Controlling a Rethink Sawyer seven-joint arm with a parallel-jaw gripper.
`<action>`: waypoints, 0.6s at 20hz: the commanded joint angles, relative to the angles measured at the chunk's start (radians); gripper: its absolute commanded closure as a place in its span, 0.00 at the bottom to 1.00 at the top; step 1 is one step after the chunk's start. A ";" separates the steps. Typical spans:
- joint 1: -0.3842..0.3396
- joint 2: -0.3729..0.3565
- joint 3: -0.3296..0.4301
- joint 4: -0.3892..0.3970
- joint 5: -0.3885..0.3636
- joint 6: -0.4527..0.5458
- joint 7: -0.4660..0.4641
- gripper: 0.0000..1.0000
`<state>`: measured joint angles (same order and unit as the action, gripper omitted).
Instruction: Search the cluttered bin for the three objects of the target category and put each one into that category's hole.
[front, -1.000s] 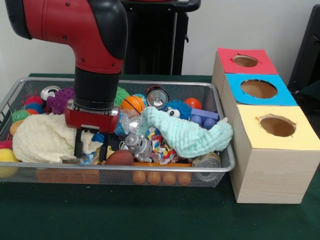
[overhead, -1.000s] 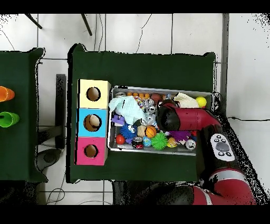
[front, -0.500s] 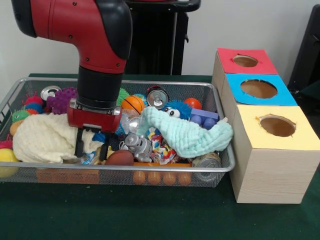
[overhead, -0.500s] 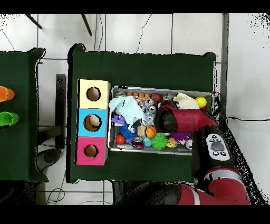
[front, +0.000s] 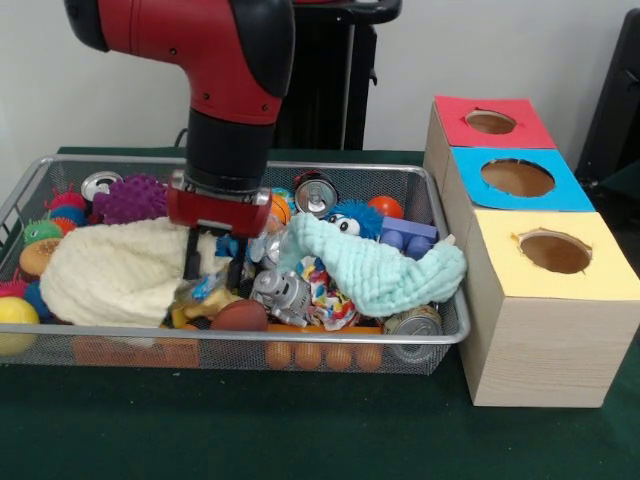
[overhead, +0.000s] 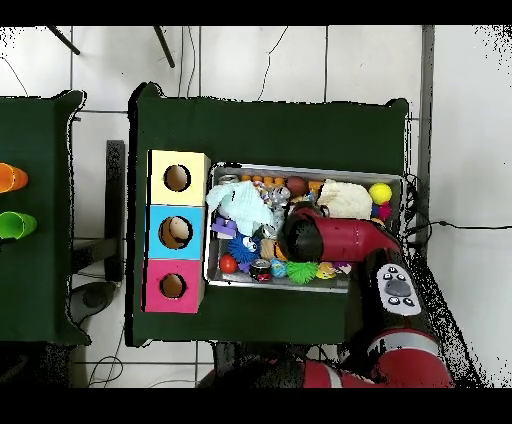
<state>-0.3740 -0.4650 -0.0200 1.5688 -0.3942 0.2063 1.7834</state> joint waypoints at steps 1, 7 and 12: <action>0.062 -0.036 -0.025 0.281 0.125 0.164 0.279 1.00; 0.087 -0.053 -0.035 0.368 0.230 0.136 0.293 1.00; 0.103 -0.049 -0.038 0.425 0.296 0.088 0.294 1.00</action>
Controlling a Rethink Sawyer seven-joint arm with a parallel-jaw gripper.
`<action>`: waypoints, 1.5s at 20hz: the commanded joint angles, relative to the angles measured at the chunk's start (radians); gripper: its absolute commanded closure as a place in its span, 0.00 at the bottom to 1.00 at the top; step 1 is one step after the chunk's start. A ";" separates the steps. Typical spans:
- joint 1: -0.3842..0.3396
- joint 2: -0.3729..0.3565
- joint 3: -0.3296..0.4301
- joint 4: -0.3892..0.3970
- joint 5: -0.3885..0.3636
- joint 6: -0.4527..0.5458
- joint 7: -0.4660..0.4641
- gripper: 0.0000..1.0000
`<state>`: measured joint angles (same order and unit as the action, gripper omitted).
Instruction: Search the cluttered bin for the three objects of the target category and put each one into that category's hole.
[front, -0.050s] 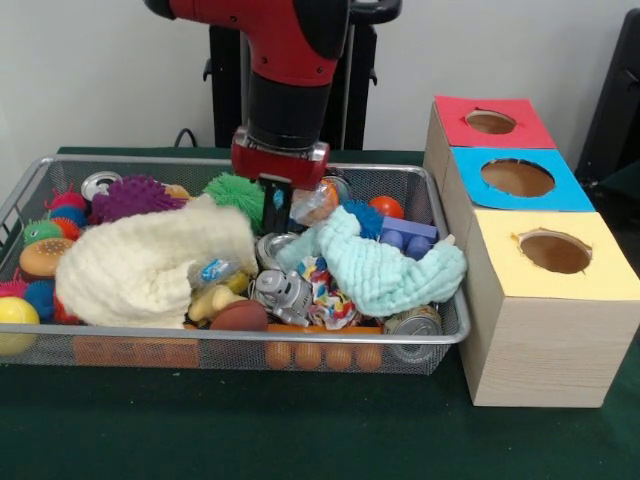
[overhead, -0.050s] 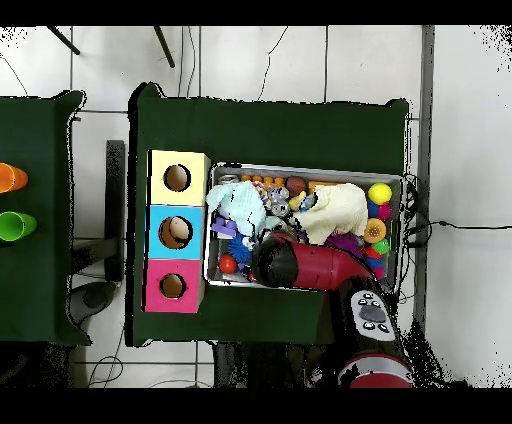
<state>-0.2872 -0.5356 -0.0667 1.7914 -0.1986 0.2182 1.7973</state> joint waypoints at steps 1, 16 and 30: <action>0.015 0.028 0.013 0.210 0.112 0.065 0.276 1.00; 0.034 0.085 -0.022 0.156 0.171 0.007 0.200 1.00; 0.045 0.229 -0.028 -0.238 0.142 0.210 0.046 1.00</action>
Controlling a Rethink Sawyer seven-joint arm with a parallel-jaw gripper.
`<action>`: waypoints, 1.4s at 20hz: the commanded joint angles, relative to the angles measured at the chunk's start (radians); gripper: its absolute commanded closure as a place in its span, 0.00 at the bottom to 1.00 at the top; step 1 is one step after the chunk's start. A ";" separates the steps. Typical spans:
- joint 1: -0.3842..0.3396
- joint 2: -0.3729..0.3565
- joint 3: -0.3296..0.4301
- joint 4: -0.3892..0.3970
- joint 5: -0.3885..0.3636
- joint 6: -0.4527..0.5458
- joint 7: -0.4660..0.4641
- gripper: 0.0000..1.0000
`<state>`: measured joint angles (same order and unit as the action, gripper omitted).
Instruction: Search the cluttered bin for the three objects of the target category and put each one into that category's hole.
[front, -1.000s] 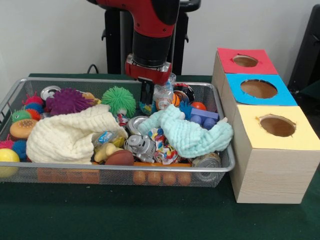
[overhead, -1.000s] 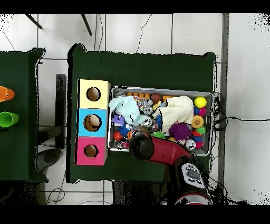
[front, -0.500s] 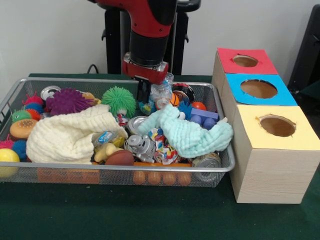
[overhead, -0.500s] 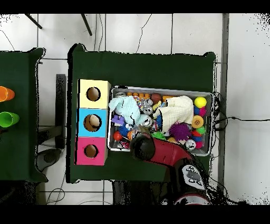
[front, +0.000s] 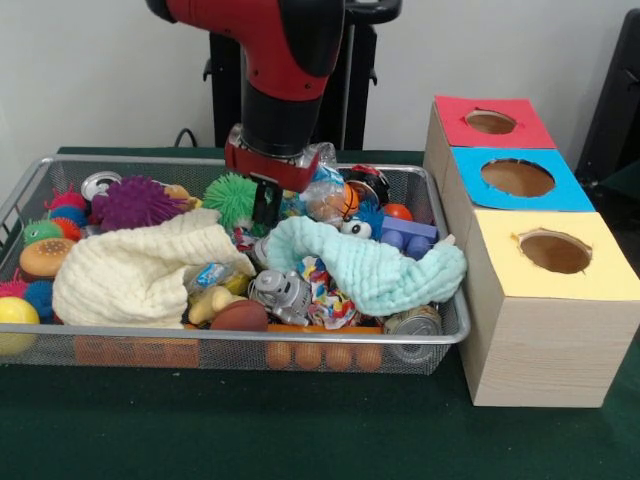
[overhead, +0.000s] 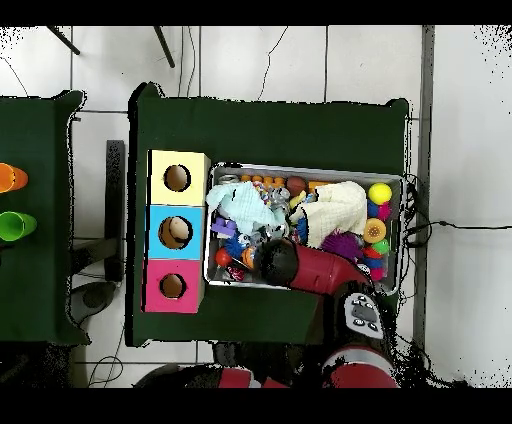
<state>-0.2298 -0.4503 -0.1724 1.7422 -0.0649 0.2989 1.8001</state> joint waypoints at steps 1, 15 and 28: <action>-0.014 0.143 0.081 -0.202 -0.014 0.122 0.020 1.00; -0.037 0.162 0.104 -0.250 -0.017 0.107 0.030 0.00; -0.132 0.233 0.171 -0.462 -0.082 0.208 -0.157 0.00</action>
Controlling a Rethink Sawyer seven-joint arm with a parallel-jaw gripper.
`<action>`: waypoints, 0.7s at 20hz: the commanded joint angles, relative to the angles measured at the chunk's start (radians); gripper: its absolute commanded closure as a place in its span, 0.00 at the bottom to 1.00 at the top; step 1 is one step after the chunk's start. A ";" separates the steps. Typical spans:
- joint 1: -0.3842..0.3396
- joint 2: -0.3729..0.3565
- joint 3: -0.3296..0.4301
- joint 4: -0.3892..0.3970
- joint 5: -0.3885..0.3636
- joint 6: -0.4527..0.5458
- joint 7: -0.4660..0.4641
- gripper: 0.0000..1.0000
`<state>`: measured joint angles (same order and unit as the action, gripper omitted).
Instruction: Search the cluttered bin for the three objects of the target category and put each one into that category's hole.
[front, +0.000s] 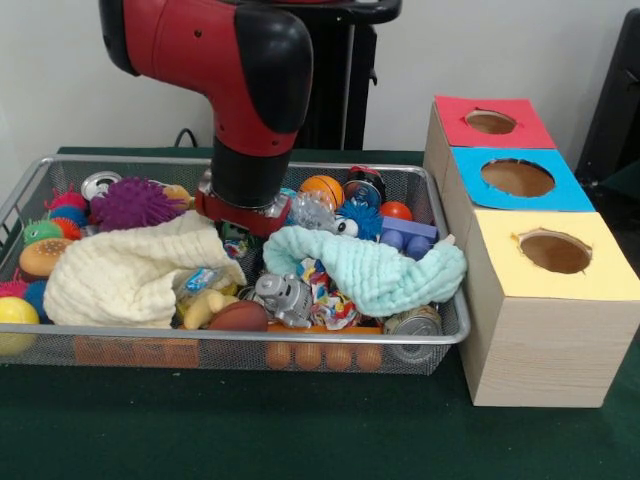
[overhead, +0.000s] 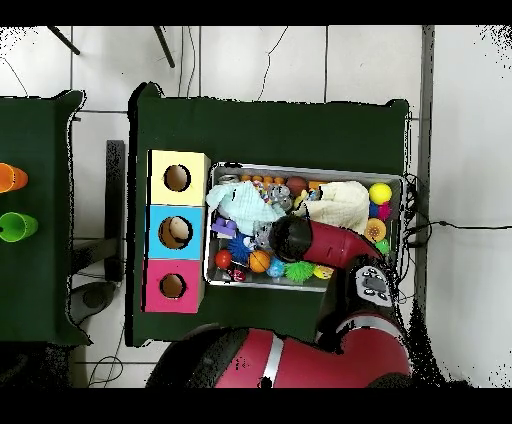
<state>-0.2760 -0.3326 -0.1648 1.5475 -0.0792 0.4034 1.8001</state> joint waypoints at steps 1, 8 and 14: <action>-0.097 0.113 0.172 -0.279 -0.080 0.123 -0.179 0.00; -0.154 0.114 0.230 -0.316 -0.158 0.169 -0.214 0.00; -0.162 0.129 0.260 -0.341 -0.192 0.185 -0.164 0.00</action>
<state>-0.3996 -0.2879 -0.0395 1.3614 -0.1956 0.6886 1.8001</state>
